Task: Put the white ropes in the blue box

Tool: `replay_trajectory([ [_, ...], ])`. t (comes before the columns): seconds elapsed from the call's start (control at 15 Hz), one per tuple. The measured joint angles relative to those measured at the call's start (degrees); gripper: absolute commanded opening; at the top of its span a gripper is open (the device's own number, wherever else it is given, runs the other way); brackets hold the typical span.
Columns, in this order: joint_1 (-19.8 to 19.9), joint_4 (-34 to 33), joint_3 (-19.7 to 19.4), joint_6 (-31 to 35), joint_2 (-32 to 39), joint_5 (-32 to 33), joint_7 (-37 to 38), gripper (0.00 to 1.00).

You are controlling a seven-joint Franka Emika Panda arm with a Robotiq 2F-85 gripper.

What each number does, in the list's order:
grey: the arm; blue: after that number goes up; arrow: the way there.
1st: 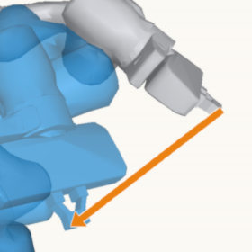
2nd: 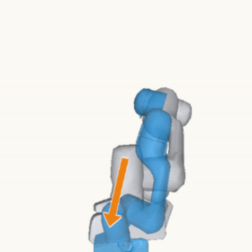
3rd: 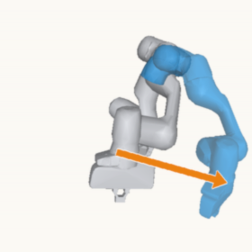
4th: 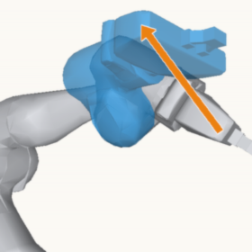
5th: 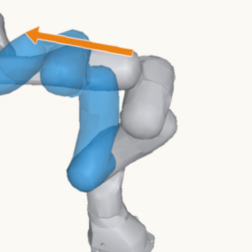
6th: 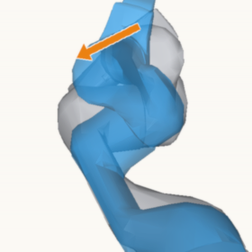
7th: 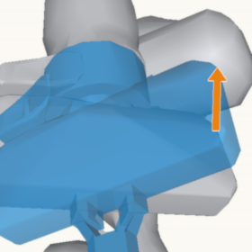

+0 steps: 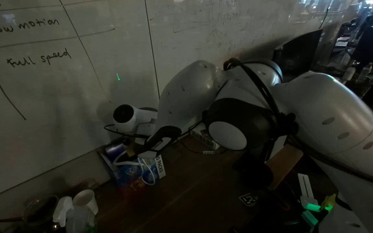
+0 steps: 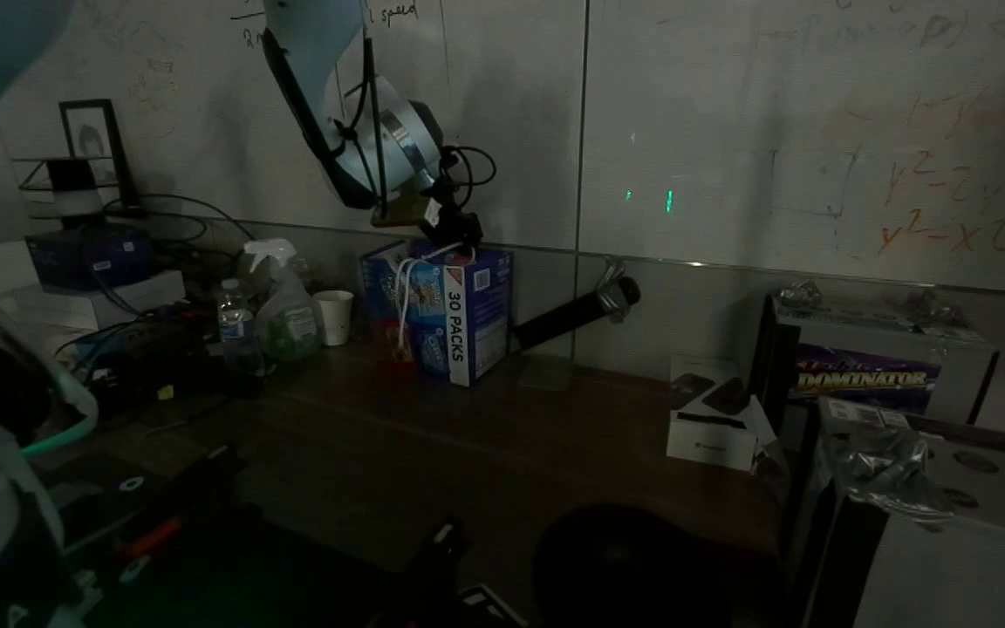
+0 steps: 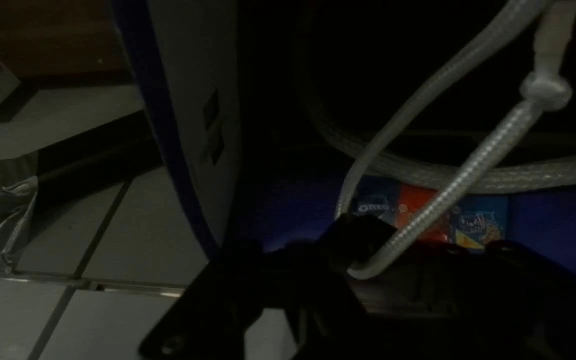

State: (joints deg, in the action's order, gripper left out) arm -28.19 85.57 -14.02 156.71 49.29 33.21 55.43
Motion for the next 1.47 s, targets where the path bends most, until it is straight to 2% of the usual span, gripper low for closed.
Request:
replay_trajectory([
  [0.2, 0.36, -0.79, 0.00, -0.06, 1.02, -1.65, -0.23, 0.07],
  [0.33, 0.52, -1.18, 0.00, -0.12, 1.42, -3.18, -0.67, 0.36],
  [0.4, 0.57, -1.30, 0.02, -0.41, 1.56, -3.99, -1.00, 0.40],
  [0.8, 0.71, -1.64, 0.30, -2.63, 1.61, -7.43, -3.33, 0.88],
  [0.93, 0.48, -1.65, 0.23, -2.64, 1.37, -7.44, -3.34, 0.99],
  [1.27, -1.80, -0.14, -0.15, -3.91, -1.72, -7.32, -3.34, 1.00],
  [1.47, -4.17, 3.20, -0.08, -7.36, -6.09, -7.28, -3.30, 1.00],
])
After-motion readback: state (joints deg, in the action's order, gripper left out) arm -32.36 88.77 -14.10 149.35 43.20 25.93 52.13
